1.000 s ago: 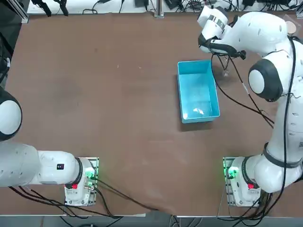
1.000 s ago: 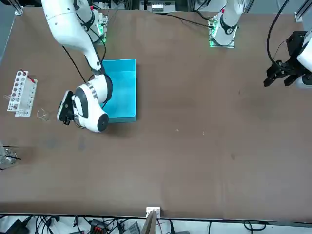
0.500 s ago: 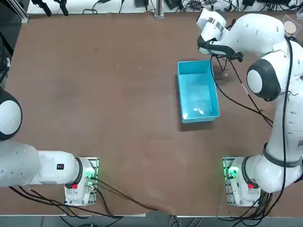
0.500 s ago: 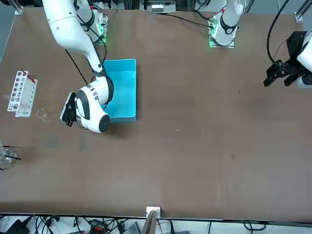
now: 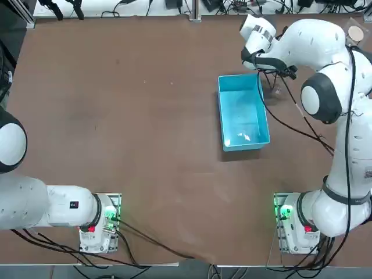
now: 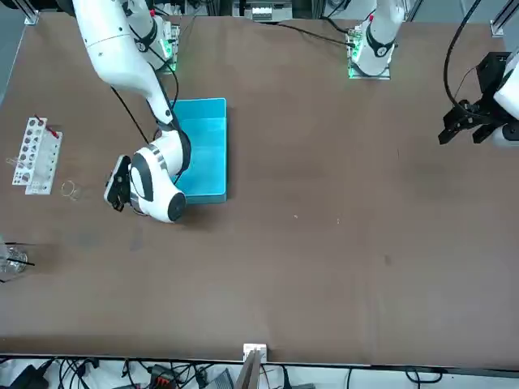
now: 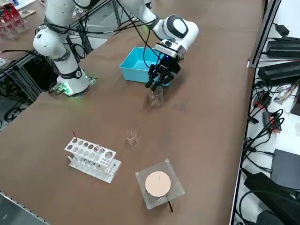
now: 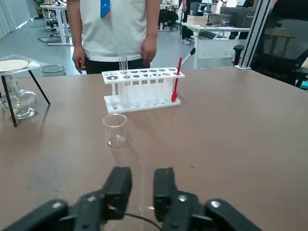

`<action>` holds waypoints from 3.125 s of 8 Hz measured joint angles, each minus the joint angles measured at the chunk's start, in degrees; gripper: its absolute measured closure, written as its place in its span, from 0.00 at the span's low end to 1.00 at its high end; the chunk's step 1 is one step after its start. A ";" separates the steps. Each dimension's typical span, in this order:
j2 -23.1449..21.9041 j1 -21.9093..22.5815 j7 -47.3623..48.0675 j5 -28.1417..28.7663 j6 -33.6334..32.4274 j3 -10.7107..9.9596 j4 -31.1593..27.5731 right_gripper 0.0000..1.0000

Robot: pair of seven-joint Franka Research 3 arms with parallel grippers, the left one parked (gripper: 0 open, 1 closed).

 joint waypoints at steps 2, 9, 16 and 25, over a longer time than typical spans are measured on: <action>-0.01 0.00 0.00 0.00 -0.12 0.00 0.07 0.24; -8.93 -0.16 -31.27 6.82 -6.43 -0.24 1.91 0.02; -16.33 -7.39 -58.86 13.87 -5.15 -0.92 0.29 0.01; -30.69 -18.21 -21.22 -19.46 11.42 -1.59 -37.80 0.01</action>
